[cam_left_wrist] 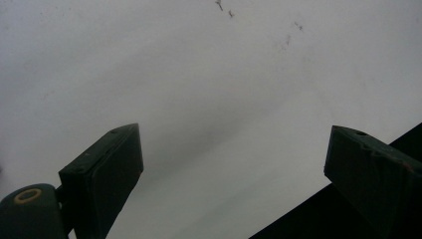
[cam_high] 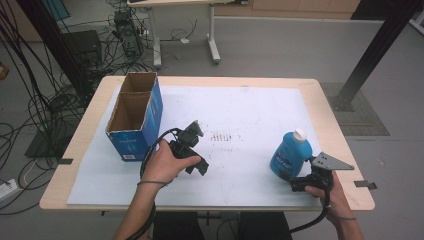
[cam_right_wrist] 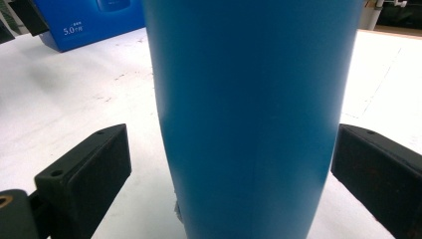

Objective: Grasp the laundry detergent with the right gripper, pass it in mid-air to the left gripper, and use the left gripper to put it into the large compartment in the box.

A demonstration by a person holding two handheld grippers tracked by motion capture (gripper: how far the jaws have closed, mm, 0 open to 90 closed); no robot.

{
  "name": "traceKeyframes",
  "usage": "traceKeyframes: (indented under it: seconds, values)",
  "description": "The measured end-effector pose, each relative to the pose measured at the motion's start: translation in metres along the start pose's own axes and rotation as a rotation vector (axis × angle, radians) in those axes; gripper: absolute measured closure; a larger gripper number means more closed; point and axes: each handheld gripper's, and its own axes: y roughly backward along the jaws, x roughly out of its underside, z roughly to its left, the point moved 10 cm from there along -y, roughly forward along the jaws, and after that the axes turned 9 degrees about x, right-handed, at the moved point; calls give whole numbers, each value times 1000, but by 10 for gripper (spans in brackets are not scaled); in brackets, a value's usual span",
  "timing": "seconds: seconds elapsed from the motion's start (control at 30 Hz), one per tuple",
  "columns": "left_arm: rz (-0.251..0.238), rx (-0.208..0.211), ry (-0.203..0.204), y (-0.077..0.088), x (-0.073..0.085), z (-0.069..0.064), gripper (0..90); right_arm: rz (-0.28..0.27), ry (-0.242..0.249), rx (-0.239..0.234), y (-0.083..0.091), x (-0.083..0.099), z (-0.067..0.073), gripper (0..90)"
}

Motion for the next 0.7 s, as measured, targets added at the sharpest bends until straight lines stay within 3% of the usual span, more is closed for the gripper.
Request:
traceKeyframes:
  seconds: [0.7]
  values:
    - [5, 3, -2, -2, 0, -1, 89, -6, -3, 13, -6, -2, 0, 52]
